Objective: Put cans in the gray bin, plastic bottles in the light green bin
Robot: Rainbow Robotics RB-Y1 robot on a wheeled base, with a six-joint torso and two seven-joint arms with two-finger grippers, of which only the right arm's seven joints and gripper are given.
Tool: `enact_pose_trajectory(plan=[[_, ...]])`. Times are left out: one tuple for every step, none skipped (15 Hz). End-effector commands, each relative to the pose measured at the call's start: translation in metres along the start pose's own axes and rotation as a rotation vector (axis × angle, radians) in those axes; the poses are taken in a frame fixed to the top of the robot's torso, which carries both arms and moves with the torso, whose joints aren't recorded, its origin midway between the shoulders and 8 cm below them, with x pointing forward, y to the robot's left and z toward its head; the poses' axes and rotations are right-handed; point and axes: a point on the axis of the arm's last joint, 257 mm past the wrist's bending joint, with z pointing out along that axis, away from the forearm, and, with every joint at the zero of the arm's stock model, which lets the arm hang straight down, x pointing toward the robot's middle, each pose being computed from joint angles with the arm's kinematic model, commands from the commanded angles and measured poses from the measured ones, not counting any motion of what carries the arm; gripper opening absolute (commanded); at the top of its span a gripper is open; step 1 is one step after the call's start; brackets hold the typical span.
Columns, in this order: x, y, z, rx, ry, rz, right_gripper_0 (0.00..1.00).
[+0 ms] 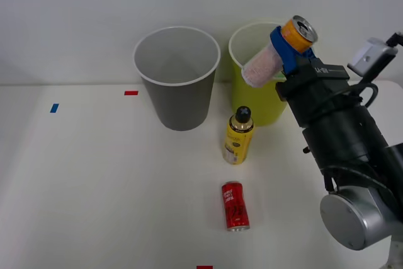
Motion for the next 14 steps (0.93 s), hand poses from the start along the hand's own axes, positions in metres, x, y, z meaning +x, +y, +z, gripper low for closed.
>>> enact_pose_trajectory(plan=[[0.008, 0.037, 0.039, -0.038, 0.067, 0.039, 0.00], [0.008, 0.047, 0.049, -0.049, 0.093, 0.040, 0.00], [0.010, 0.057, 0.061, -0.056, 0.130, 0.042, 0.00], [0.011, 0.061, 0.068, -0.054, 0.157, 0.037, 0.00], [0.012, 0.066, 0.072, -0.055, 0.174, 0.042, 0.00], [0.014, 0.070, 0.076, -0.058, 0.200, 0.034, 0.00], [0.019, 0.071, 0.079, -0.056, 0.217, 0.032, 0.00], [0.026, 0.073, 0.087, -0.060, 0.226, 0.041, 0.00], [0.035, 0.074, 0.102, -0.065, 0.219, 0.051, 0.00], [0.040, 0.075, 0.113, -0.071, 0.197, 0.063, 0.00], [0.052, 0.077, 0.125, -0.080, 0.190, 0.048, 0.00], [0.060, 0.078, 0.133, -0.086, 0.176, 0.039, 0.00], [0.069, 0.082, 0.140, -0.096, 0.171, 0.024, 0.00], [0.081, 0.086, 0.148, -0.111, 0.165, 0.003, 0.00]])
